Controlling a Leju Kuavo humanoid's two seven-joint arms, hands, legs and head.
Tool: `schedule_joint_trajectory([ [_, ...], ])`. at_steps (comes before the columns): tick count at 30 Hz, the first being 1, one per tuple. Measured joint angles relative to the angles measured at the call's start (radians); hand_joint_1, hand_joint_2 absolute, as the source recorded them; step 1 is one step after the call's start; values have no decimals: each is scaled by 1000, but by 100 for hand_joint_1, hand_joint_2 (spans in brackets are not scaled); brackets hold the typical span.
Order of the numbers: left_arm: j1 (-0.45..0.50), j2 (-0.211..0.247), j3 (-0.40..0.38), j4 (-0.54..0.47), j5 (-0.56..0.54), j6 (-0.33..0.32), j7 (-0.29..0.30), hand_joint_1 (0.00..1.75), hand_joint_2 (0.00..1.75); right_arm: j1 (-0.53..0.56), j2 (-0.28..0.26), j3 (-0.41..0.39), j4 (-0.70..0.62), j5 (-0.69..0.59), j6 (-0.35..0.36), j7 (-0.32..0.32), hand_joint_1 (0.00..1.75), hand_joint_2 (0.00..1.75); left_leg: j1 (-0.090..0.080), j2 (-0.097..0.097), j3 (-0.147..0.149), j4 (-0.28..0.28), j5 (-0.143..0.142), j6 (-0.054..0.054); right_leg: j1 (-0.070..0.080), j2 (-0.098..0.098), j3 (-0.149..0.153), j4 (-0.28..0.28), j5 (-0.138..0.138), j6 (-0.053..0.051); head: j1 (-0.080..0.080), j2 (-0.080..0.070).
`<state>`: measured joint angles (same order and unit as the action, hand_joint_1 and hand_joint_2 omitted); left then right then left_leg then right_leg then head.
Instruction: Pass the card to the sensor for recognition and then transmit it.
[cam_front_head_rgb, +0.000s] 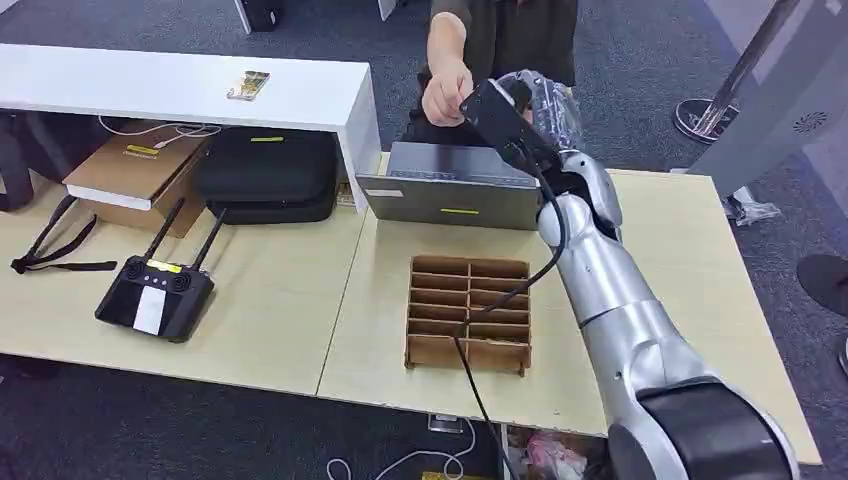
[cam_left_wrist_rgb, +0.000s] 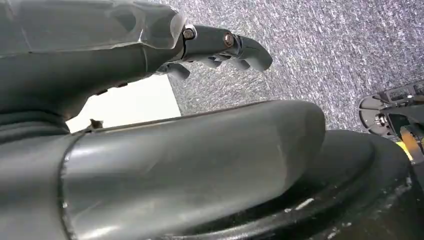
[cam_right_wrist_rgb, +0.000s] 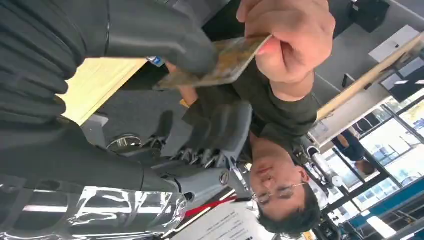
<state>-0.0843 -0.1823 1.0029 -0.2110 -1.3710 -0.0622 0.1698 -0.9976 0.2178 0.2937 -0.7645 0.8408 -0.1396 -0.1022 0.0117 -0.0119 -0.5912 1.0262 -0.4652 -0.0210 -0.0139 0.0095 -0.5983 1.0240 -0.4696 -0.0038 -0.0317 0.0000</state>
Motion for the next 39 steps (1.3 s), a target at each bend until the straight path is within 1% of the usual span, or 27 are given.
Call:
schedule_joint_trajectory([
  [9, 0, 0, 0, 0, 6, 1, 0, 0, 0, 5, -10, 0, 0, -18, -16, -1, 175, 175, 0, 0, 0, 0, 0, 0, 0, 0, 0, 0, 0, 0, 0, 0],
  [17, 0, 0, 0, 0, 5, 3, 2, 0, 0, 13, -19, 0, 0, -27, -18, 0, 175, 175, 0, 0, 0, 0, 0, 0, 0, 0, 0, 0, 0, 0, 0, 0],
  [20, 0, 0, 0, 0, 5, 3, 6, 0, 0, 18, -26, 0, 0, -49, -11, 1, 175, 175, 0, 0, 0, 0, 0, 0, 0, 0, 0, 0, 0, 0, 0, 0],
  [22, 0, 0, 0, 0, 5, 3, 8, 0, 0, 21, -32, -7, 0, -112, 38, 2, 175, 175, 0, 0, 0, 0, 0, 0, 0, 0, 0, 0, 0, 0, 0, 0],
  [25, 1, 1, 0, 0, 5, 2, 8, 0, 0, 25, -42, -50, 4, -299, 173, -5, 175, 175, 0, 0, 0, 0, 0, 0, 0, 0, 0, 0, 0, 0, 0, 0],
  [26, 1, 2, 0, 0, 5, 2, 8, 0, 0, 26, -48, -75, 9, -371, 220, -9, 175, 175, 0, 0, 0, 0, 0, 0, 0, 0, 0, 0, 0, 0, 0, 0],
  [27, 1, 3, 0, 0, 5, 3, 7, 0, 0, 27, -55, -99, 14, -424, 248, -14, 175, 175, 0, -1, 0, 0, 0, 0, 0, -1, 0, 0, 0, 0, 0, 0],
  [28, 1, 3, 1, 0, 6, 8, 7, 0, 0, 27, -65, -121, 20, -458, 253, -20, 175, 175, 0, -1, 0, 0, 0, 0, 0, -1, 0, 0, 0, 0, 0, 0],
  [30, 3, 4, 1, 0, 8, 14, 7, 0, 0, 27, -88, -150, 28, -465, 234, -27, 175, 175, 0, -2, 0, 0, 0, 0, 0, -1, 0, -1, 0, 0, 0, 0],
  [33, 6, 4, 2, 0, 10, 22, 7, 0, 0, 27, -133, -182, 36, -491, 227, -35, 175, 175, -1, -2, 0, 1, 0, 0, -1, -1, 0, -1, 0, 1, 0, 0],
  [39, 9, 4, 5, 0, 20, 34, 8, 0, 0, 45, -220, -215, 27, -509, 217, -39, 175, 175, -1, -2, 0, 1, 0, 1, -1, -1, 0, -1, 0, 1, 0, 0],
])
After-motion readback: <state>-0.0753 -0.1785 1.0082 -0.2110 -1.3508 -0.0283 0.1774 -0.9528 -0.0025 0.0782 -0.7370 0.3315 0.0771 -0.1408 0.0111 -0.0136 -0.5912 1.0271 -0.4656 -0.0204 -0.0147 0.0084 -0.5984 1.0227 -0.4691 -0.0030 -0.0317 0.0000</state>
